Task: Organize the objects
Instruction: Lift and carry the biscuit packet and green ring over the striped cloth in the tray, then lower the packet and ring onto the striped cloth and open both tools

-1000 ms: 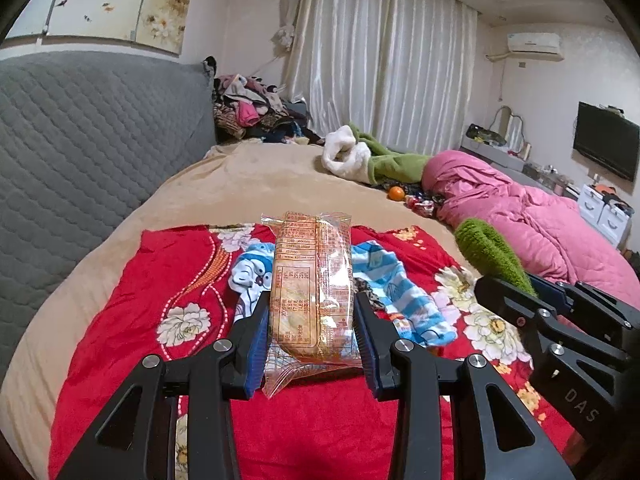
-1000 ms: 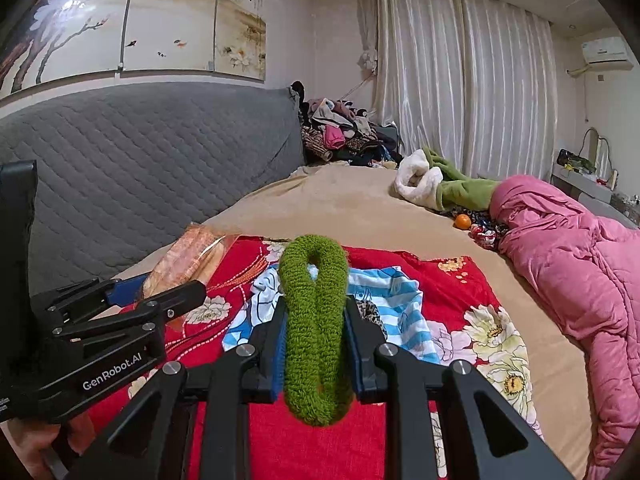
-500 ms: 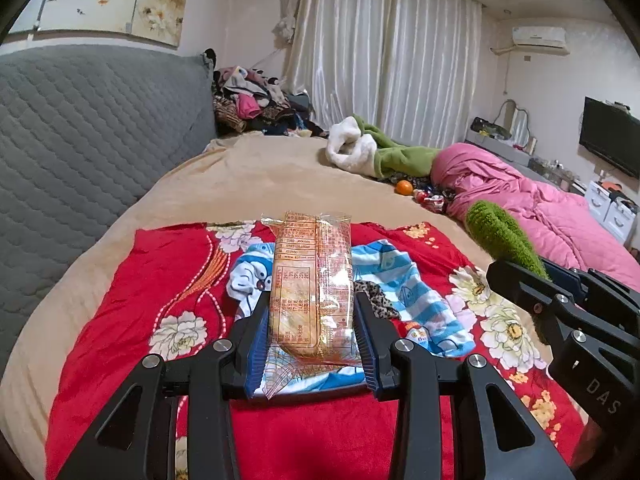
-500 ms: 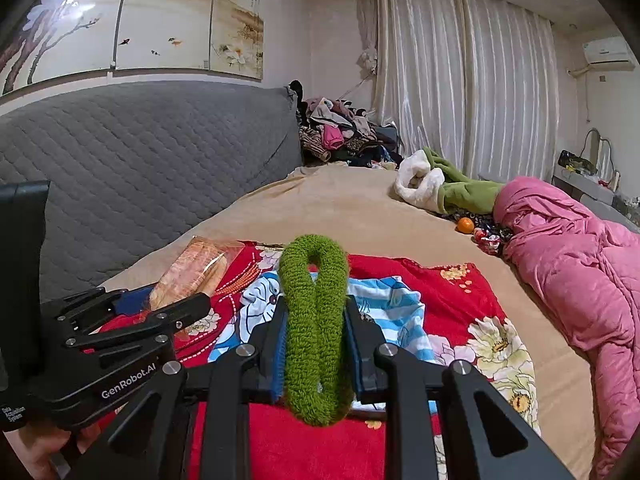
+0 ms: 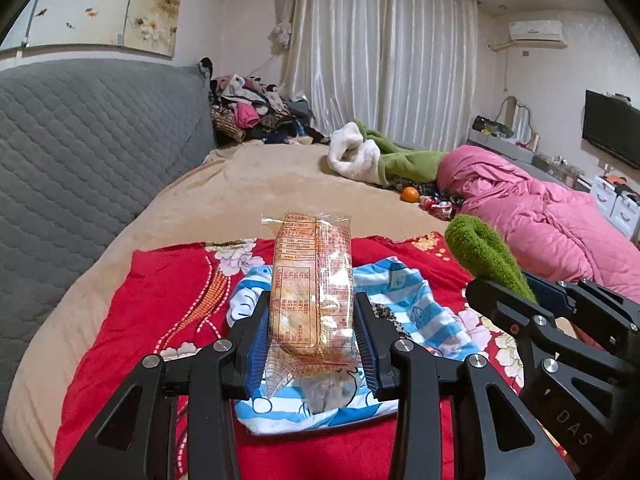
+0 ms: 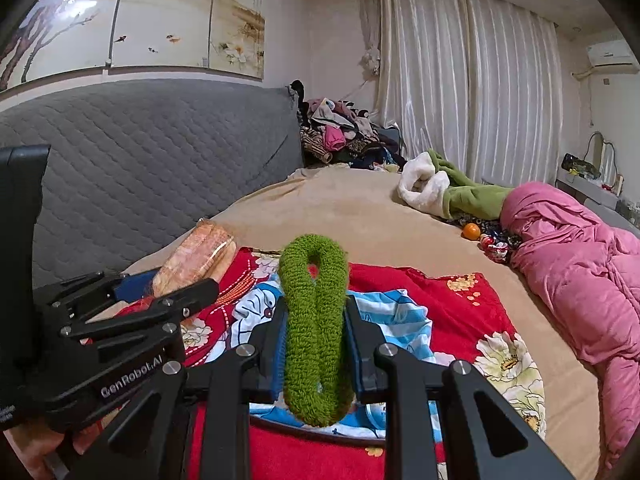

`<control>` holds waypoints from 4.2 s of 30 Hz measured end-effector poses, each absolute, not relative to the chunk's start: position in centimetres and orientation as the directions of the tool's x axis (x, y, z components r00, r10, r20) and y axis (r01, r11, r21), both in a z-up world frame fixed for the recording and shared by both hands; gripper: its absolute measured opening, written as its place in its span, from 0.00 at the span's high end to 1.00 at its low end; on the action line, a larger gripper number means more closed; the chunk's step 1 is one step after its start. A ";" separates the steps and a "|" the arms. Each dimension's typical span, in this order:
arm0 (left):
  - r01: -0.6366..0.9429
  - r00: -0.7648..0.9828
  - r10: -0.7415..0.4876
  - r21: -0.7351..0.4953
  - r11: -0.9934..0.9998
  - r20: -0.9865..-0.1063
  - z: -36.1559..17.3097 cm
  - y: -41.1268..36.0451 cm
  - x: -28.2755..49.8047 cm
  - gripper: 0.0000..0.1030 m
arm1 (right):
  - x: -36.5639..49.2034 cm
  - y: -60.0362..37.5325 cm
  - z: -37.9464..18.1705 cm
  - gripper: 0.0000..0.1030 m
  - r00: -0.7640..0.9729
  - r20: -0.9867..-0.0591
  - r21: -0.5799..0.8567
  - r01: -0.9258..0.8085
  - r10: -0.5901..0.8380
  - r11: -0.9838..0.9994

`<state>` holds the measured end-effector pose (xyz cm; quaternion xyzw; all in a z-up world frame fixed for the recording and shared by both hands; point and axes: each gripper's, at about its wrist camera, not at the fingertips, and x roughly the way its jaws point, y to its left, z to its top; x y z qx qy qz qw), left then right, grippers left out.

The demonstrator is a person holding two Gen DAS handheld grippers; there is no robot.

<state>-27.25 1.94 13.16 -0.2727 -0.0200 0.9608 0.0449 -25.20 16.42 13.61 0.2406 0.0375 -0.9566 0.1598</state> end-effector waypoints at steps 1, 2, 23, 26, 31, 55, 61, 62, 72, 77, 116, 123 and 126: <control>-0.074 -0.845 0.095 -0.062 -0.995 -0.526 12.9 1.9 -27.5 0.61 | -25.5 16.4 13.4 0.76 -0.831 -0.476 0.006 0.324 -0.288 -0.946; -0.074 -0.843 0.096 -0.062 -0.995 -0.530 12.6 2.0 -27.9 0.61 | -25.8 16.3 13.2 0.76 -0.830 -0.478 0.007 0.324 -0.288 -0.946; -0.045 -0.791 0.079 -0.070 -0.996 -0.607 4.6 1.4 -31.9 0.61 | -30.4 16.4 7.0 0.76 -0.778 -0.556 0.045 0.324 -0.293 -0.945; -0.036 -0.784 0.071 -0.069 -0.997 -0.617 3.2 1.3 -32.3 0.61 | -31.0 16.5 6.1 0.76 -0.773 -0.563 0.052 0.319 -0.291 -0.946; -0.027 -0.769 0.071 -0.078 -0.997 -0.635 1.1 1.0 -33.0 0.61 | -32.0 16.3 4.4 0.76 -0.759 -0.582 0.059 0.318 -0.292 -0.946; -0.017 -0.724 0.065 -0.077 -0.997 -0.687 -4.4 1.1 -35.7 0.61 | -35.7 15.2 -2.0 0.76 -0.695 -0.668 0.049 0.316 -0.266 -0.947; -0.010 -0.719 0.060 -0.076 -0.997 -0.693 -4.9 0.9 -36.0 0.61 | -36.4 15.1 -2.7 0.76 -0.689 -0.677 0.040 0.315 -0.257 -0.948; -0.012 -0.717 0.061 -0.076 -0.997 -0.695 -4.9 0.9 -36.0 0.61 | -36.6 15.1 -2.9 0.76 -0.687 -0.681 0.039 0.313 -0.254 -0.949; -0.007 -0.699 0.045 -0.056 -0.998 -0.713 -5.8 1.3 -36.4 0.61 | -37.3 15.1 -4.5 0.76 -0.657 -0.715 0.035 0.309 -0.240 -0.950; -0.008 -0.681 0.044 -0.052 -0.999 -0.731 -6.6 1.4 -36.6 0.61 | -37.4 15.1 -5.1 0.76 -0.644 -0.727 0.035 0.310 -0.237 -0.950; -0.001 -0.647 0.052 -0.067 -0.998 -0.760 -6.8 0.9 -36.3 0.39 | -37.0 15.6 -5.2 0.58 -0.637 -0.741 0.025 0.290 -0.213 -0.957; -0.011 -0.646 0.066 -0.077 -0.997 -0.760 -6.7 0.9 -36.2 0.29 | -36.8 15.8 -4.9 0.49 -0.649 -0.735 0.011 0.279 -0.197 -0.960; -0.011 -0.646 0.073 -0.087 -0.996 -0.760 -6.6 0.8 -36.1 0.28 | -36.8 16.0 -4.7 0.44 -0.654 -0.733 0.007 0.271 -0.190 -0.963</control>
